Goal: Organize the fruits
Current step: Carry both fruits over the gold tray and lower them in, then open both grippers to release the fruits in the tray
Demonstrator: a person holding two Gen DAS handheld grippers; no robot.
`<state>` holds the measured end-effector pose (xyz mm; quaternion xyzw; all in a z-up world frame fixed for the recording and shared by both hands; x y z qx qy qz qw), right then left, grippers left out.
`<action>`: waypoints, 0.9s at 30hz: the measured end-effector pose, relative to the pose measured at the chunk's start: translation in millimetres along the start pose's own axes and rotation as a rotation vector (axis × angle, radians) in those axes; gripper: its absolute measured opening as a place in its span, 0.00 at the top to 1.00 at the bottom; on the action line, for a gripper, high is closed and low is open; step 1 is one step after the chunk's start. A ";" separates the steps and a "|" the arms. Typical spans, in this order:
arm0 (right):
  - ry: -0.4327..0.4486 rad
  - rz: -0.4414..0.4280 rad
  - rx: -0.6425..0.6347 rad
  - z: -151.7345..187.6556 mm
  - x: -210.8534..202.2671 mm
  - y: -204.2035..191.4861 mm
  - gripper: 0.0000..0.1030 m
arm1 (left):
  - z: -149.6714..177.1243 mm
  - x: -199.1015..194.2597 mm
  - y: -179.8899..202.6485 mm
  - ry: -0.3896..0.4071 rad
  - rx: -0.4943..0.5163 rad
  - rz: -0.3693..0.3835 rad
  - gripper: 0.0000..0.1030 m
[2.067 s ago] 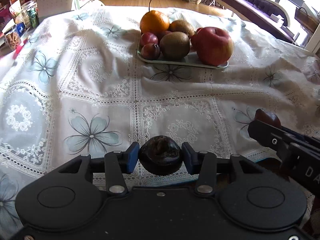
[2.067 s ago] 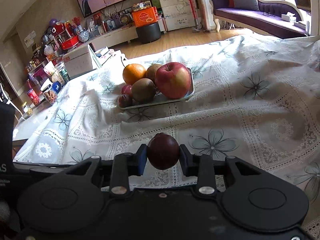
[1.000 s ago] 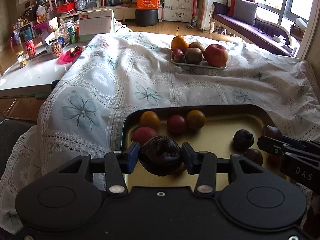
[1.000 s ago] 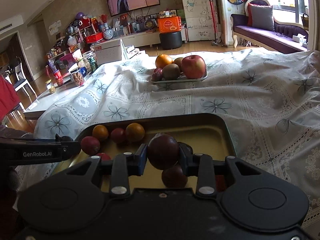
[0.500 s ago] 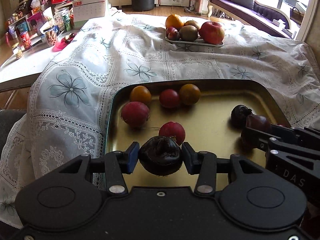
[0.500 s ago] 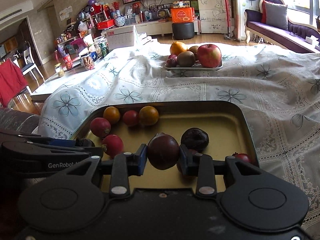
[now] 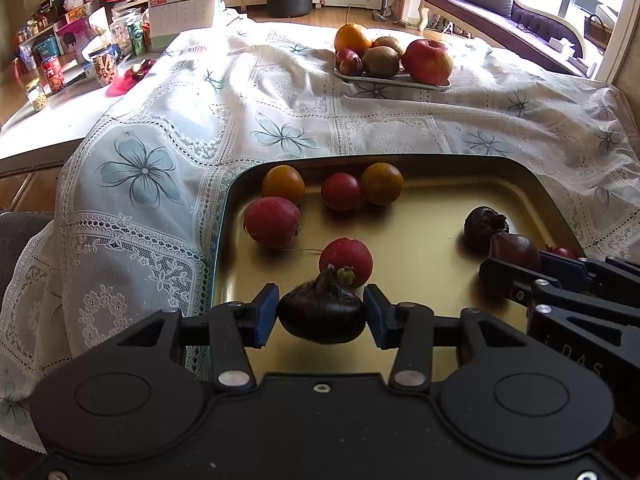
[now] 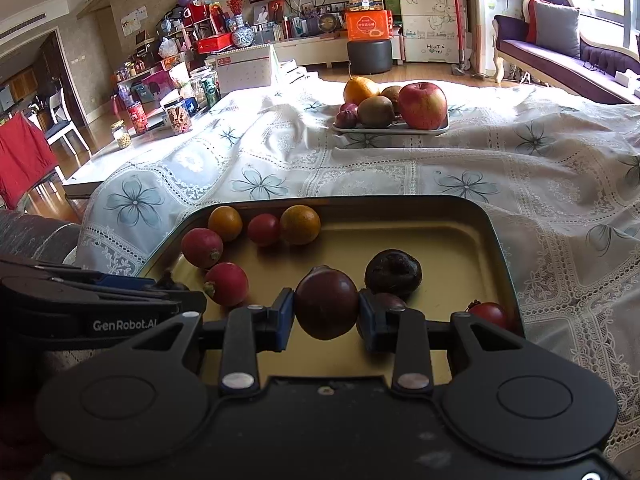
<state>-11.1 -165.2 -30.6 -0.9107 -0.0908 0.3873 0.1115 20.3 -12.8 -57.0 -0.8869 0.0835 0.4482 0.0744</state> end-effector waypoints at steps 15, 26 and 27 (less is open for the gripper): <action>0.008 -0.013 0.003 0.7 -1.9 -0.8 0.64 | -1.5 -5.9 1.6 0.030 0.007 -0.007 0.49; 0.031 0.008 0.027 -6.3 -2.9 5.1 0.64 | -1.8 -6.9 1.3 0.037 0.006 -0.015 0.49; 0.031 0.011 0.033 -6.9 -2.5 6.2 0.64 | -1.8 -6.9 1.2 0.037 0.005 -0.015 0.49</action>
Point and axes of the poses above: each gripper's, at about its wrist camera, not at the fingertips, and x roughly the way its jaws point, y to its right, z to its underside, the point moved 7 cm from there along x, roughly the way its jaws point, and after that the axes turned 10 degrees about x, right-handed, at the moved point
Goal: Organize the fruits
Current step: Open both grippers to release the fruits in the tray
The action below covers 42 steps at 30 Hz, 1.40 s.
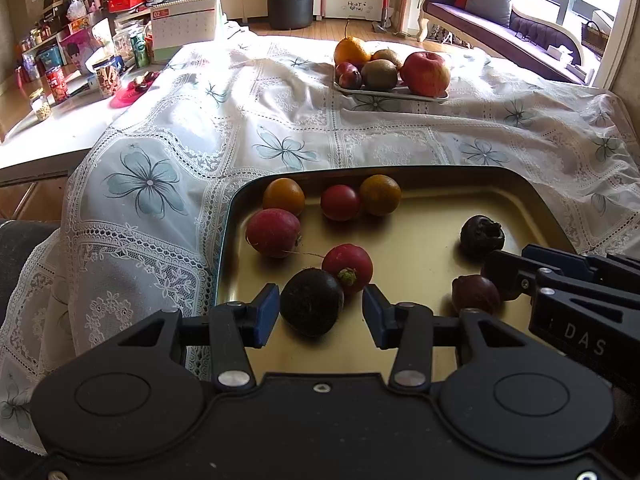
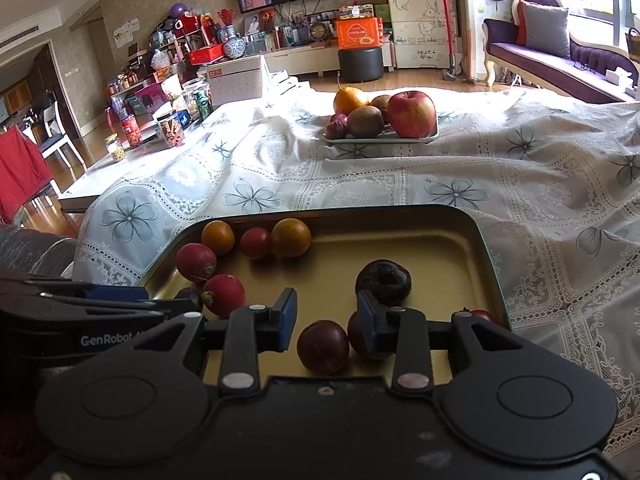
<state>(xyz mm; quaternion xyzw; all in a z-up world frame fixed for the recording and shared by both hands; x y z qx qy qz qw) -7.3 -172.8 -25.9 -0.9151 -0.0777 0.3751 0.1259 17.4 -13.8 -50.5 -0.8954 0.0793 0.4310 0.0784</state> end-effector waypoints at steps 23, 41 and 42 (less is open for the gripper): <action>0.001 0.117 0.076 -8.5 5.3 17.6 0.64 | -1.2 3.9 -11.6 -0.010 -0.044 -0.029 0.49; -0.015 0.114 0.082 -7.5 5.2 18.9 0.64 | -1.8 4.5 -13.0 -0.003 -0.049 -0.037 0.49; -0.015 0.113 0.082 -7.4 5.0 18.7 0.64 | -1.9 3.8 -13.0 0.000 -0.048 -0.039 0.49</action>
Point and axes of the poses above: each gripper's, at about its wrist camera, not at the fingertips, and x roughly the way its jaws point, y to its right, z to its underside, the point moved 7 cm from there along x, roughly the way its jaws point, and after that the axes turned 10 degrees about x, right-handed, at the moved point
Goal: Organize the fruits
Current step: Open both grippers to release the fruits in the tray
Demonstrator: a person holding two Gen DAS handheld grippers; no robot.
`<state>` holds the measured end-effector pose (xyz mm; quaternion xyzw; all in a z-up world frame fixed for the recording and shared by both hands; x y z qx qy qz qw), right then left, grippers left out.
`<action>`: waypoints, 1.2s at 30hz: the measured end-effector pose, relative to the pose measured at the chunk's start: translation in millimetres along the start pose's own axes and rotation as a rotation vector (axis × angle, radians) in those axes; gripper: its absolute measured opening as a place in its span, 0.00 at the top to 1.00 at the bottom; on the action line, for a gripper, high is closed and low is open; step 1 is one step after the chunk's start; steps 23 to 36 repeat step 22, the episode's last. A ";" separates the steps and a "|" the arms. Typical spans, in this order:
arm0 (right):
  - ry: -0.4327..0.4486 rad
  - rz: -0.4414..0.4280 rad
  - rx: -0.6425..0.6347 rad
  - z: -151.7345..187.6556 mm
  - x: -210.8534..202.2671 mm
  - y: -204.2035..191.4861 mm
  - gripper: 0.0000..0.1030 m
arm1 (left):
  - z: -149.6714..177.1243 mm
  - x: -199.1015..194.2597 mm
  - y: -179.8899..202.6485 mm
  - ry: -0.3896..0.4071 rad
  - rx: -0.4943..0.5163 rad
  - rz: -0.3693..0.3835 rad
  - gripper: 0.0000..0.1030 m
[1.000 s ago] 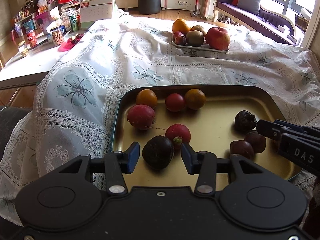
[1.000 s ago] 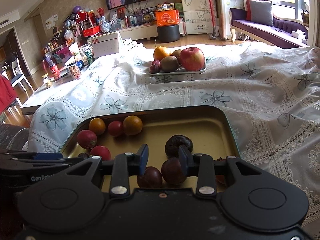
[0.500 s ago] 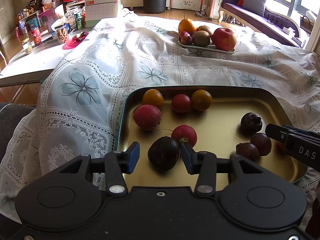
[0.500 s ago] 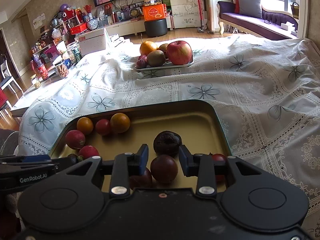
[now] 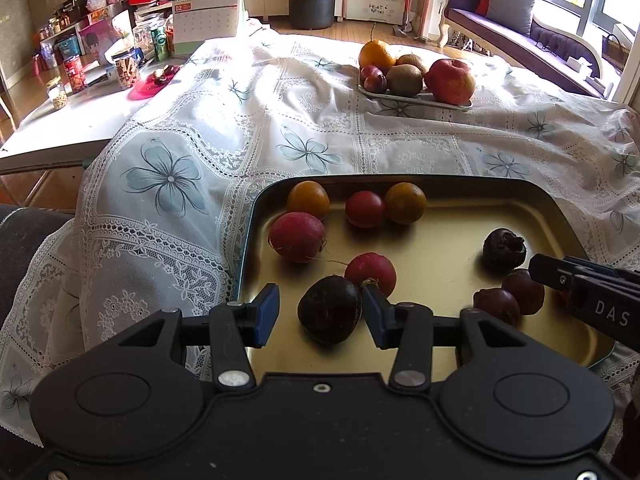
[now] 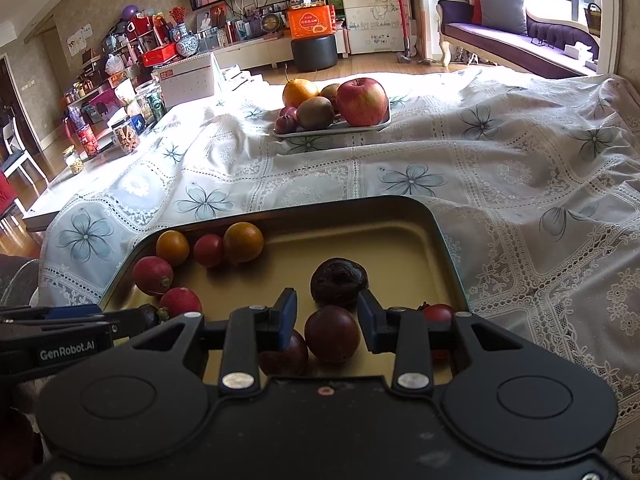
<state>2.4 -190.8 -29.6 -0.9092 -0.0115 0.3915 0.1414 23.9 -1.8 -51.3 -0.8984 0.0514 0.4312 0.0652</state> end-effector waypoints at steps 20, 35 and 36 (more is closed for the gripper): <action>-0.008 -0.005 0.001 0.0 -0.3 -1.0 0.64 | -1.3 -3.4 2.2 0.008 0.015 -0.007 0.49; -0.009 -0.007 0.002 0.1 -0.3 -1.1 0.64 | -1.7 -4.7 2.6 0.016 0.019 -0.011 0.49; -0.009 -0.007 0.002 0.1 -0.3 -1.1 0.64 | -1.7 -4.7 2.6 0.016 0.019 -0.011 0.49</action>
Point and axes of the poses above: each gripper's, at about its wrist camera, not at the fingertips, and x roughly the way its jaws point, y to its right, z to its underside, the point moved 7 cm from there along x, roughly the way its jaws point, and after that the axes turned 10 degrees about x, right-handed, at the moved point
